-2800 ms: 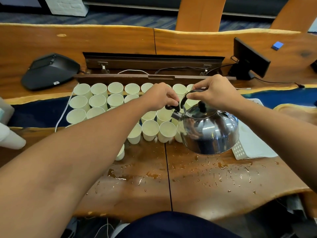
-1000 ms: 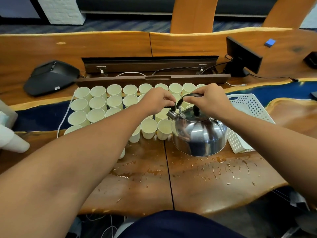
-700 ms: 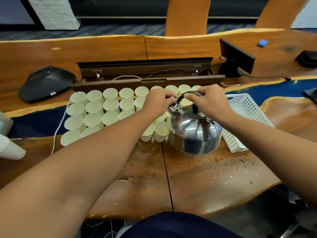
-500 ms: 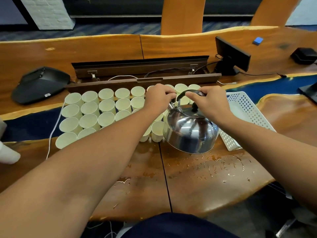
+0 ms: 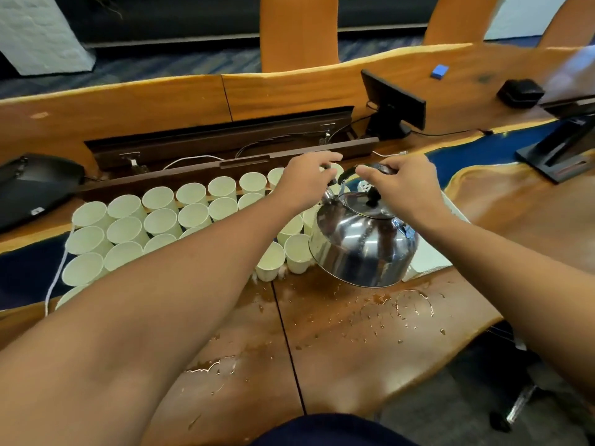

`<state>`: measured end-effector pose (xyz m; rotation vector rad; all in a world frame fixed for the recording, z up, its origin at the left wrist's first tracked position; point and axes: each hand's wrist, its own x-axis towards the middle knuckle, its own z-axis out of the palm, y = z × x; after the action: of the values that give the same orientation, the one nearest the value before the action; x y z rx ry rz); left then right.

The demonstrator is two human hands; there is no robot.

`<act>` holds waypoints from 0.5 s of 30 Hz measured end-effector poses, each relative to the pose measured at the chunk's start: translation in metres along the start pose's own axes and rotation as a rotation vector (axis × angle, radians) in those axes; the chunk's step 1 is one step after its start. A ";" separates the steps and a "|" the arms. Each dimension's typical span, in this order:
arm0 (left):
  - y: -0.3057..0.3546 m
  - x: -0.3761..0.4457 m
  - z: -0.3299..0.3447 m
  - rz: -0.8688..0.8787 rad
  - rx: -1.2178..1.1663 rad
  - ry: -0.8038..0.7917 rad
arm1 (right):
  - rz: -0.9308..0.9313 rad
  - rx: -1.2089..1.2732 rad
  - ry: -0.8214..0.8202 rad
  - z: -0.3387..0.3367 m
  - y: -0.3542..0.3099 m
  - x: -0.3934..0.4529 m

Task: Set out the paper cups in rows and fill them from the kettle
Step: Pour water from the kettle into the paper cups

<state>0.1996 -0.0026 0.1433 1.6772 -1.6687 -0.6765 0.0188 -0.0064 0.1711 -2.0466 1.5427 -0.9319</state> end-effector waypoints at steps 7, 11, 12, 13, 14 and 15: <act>0.054 0.040 0.041 0.250 0.095 -0.013 | 0.075 0.024 0.134 -0.048 0.022 0.019; 0.083 0.066 0.058 0.289 0.129 -0.052 | 0.104 0.056 0.213 -0.068 0.045 0.028; 0.090 0.071 0.063 0.293 0.167 -0.060 | 0.112 0.062 0.233 -0.071 0.051 0.030; 0.095 0.077 0.067 0.293 0.201 -0.061 | 0.116 0.065 0.253 -0.073 0.056 0.032; 0.102 0.083 0.075 0.291 0.230 -0.060 | 0.132 0.069 0.272 -0.077 0.065 0.034; 0.106 0.087 0.080 0.291 0.249 -0.052 | 0.140 0.069 0.287 -0.077 0.071 0.036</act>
<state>0.0750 -0.0926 0.1806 1.5436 -2.0512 -0.3869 -0.0786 -0.0568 0.1864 -1.7914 1.7459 -1.2474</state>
